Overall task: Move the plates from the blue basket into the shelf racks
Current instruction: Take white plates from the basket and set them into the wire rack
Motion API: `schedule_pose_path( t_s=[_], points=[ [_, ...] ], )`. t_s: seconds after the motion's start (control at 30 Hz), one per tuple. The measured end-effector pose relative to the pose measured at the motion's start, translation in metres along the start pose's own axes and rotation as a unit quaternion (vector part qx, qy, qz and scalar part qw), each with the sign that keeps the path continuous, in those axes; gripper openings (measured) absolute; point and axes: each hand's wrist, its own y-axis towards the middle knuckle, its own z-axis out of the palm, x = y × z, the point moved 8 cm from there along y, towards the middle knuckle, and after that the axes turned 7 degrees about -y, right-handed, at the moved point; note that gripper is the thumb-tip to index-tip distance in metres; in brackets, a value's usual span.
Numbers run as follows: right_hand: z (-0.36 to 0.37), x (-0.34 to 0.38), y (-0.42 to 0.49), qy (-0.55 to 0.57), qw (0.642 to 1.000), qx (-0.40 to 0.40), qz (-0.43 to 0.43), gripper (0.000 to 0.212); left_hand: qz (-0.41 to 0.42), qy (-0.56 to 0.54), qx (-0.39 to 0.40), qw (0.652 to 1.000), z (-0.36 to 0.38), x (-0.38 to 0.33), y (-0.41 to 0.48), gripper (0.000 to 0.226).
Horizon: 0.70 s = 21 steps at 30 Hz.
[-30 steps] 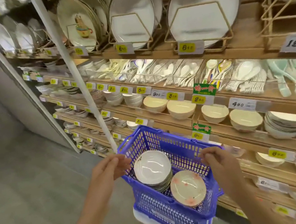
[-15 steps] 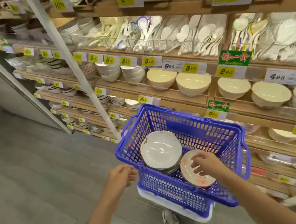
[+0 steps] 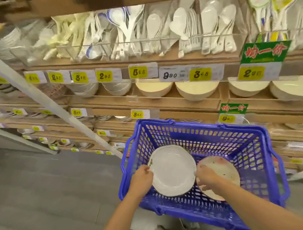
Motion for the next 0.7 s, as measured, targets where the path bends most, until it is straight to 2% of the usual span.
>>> schedule_pose_path(
  t_s=[0.07,0.13,0.27,0.37,0.47,0.6,0.7],
  points=[
    [0.008,0.004,0.009,-0.008,1.000,-0.007,-0.003,0.048,-0.004,0.022,0.017,1.000,0.005,-0.001,0.019,0.022],
    [0.011,0.005,0.017,0.017,1.000,-0.021,0.010,0.051,0.005,0.043,0.042,0.998,0.012,-0.003,0.039,0.015],
    [0.014,0.001,0.024,0.056,0.995,-0.068,0.055,0.036,0.023,0.100,0.095,0.990,0.030,-0.002,0.070,0.041],
    [0.017,-0.003,0.025,0.092,0.988,-0.100,0.076,0.037,0.031,0.160,0.132,0.978,0.047,-0.001,0.085,0.056],
    [0.018,-0.006,0.023,0.125,0.978,-0.134,0.102,0.040,-0.008,0.194,0.104,0.975,0.051,-0.001,0.095,0.067],
    [0.027,-0.004,0.016,0.139,0.966,-0.155,0.151,0.050,-0.062,0.156,0.077,0.983,0.051,0.003,0.093,0.070],
    [0.027,0.001,0.013,0.157,0.960,-0.164,0.165,0.050,-0.067,0.196,0.077,0.975,0.045,0.005,0.100,0.067]
  ],
)
